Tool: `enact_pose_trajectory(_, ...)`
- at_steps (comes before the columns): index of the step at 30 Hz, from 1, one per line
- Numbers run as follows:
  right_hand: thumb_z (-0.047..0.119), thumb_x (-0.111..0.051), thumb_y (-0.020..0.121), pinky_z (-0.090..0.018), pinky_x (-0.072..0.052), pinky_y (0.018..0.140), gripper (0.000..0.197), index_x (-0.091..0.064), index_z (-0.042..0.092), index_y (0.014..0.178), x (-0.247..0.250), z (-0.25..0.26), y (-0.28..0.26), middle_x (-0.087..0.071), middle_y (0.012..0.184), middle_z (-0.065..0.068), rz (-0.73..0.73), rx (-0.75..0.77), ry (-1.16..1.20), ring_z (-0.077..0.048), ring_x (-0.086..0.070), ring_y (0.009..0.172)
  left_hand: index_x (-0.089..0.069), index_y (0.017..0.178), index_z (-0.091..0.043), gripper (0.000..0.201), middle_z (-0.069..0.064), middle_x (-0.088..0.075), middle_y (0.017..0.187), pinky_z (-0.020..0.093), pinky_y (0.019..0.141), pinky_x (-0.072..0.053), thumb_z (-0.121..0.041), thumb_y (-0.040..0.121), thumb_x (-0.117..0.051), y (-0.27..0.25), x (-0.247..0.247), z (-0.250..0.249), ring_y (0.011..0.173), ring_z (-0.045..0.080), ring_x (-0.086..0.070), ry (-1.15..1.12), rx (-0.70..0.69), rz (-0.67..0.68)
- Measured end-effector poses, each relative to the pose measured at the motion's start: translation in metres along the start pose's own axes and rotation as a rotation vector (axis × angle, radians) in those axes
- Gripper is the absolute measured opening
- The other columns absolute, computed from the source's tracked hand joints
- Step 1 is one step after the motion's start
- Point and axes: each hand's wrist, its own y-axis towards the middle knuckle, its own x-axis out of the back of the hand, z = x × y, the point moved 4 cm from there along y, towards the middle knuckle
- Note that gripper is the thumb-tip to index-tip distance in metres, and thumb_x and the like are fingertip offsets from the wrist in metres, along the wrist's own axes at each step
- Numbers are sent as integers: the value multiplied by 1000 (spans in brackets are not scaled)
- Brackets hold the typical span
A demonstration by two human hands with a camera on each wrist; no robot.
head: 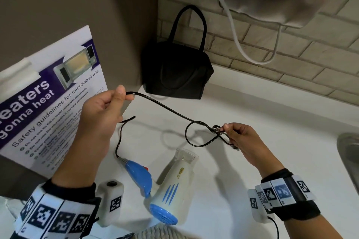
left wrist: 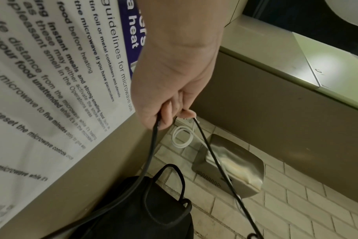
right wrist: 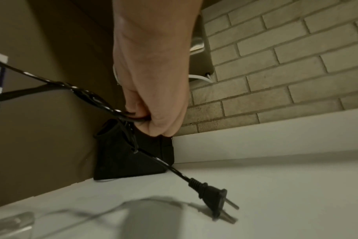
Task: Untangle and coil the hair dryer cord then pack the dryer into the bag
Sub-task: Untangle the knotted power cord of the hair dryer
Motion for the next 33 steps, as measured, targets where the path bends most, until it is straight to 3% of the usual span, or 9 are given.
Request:
enact_pose_trajectory(2, 29, -57, 93, -22, -31, 55, 23, -72, 16, 81, 2, 1, 1, -40, 52, 10, -25, 19, -139, -13, -33, 53, -66, 75, -25, 31, -16, -44, 47, 28, 61, -35, -36, 98, -47, -3, -3, 1, 51, 12, -35, 83, -17, 47)
enact_pose_trajectory(5, 34, -54, 94, -20, -38, 58, 26, -69, 22, 78, -1, 12, -3, -55, 65, 9, 87, 41, -517, -12, -49, 62, -64, 72, -30, 31, 4, -36, 58, 34, 63, -33, -47, 91, -47, -7, -9, -1, 59, 22, -34, 204, -52, 134)
enact_pose_trajectory(9, 35, -45, 98, -27, -47, 75, 29, -70, 24, 90, -16, 48, -13, -63, 92, 3, 228, 124, -1030, -17, -61, 89, -64, 72, -28, 30, -13, -36, 46, 20, 49, -31, -45, 90, -49, -12, -29, -10, 50, 8, -32, 198, -95, 270)
enact_pose_trajectory(14, 46, -41, 94, -17, -42, 96, 38, -66, 27, 114, -54, 128, -49, -65, 118, 13, 298, 409, -527, 1, -57, 110, -63, 70, -19, 33, -11, -50, 52, 14, 61, -39, -27, 98, -47, -18, -53, -23, 56, 2, -44, 173, -131, 373)
enact_pose_trajectory(17, 29, -39, 101, -9, -41, 79, 25, -63, 26, 94, -87, 153, -63, -68, 92, 13, 386, 551, -460, 5, -58, 88, -63, 69, -16, 33, -8, -54, 55, 23, 66, -44, -29, 96, -51, -23, -58, -33, 58, 3, -49, 149, -169, 398)
enact_pose_trajectory(20, 17, -38, 100, -20, -39, 66, 35, -48, 30, 68, -99, 146, -53, -49, 65, 11, 325, 598, -472, -5, -47, 65, -64, 72, -16, 30, -9, -56, 56, 26, 67, -46, -34, 91, -48, -26, -54, -42, 57, 1, -51, 109, -212, 374)
enact_pose_trajectory(25, 2, -39, 92, -21, -39, 80, 33, -51, 14, 64, -99, 94, -27, -50, 63, 10, 299, 452, -552, -7, -49, 74, -66, 65, -30, 31, -9, -55, 53, 14, 68, -44, -33, 91, -49, -29, -38, -47, 63, 2, -55, 28, -235, 283)
enact_pose_trajectory(28, -2, -38, 89, -33, -37, 93, 41, -44, 25, 58, -96, 66, -18, -52, 61, 13, 264, 401, -600, -5, -50, 78, -65, 61, -31, 35, -9, -53, 52, 12, 63, -42, -28, 93, -50, -30, -31, -50, 61, 2, -53, -7, -227, 241)
enact_pose_trajectory(33, -5, -38, 82, -29, -40, 77, 37, -40, 25, 59, -87, 40, -2, -51, 61, 9, 219, 274, -579, -8, -46, 62, -69, 63, -29, 38, -10, -55, 55, 10, 59, -42, -26, 96, -50, -27, -19, -60, 51, 1, -46, -102, -183, 186)
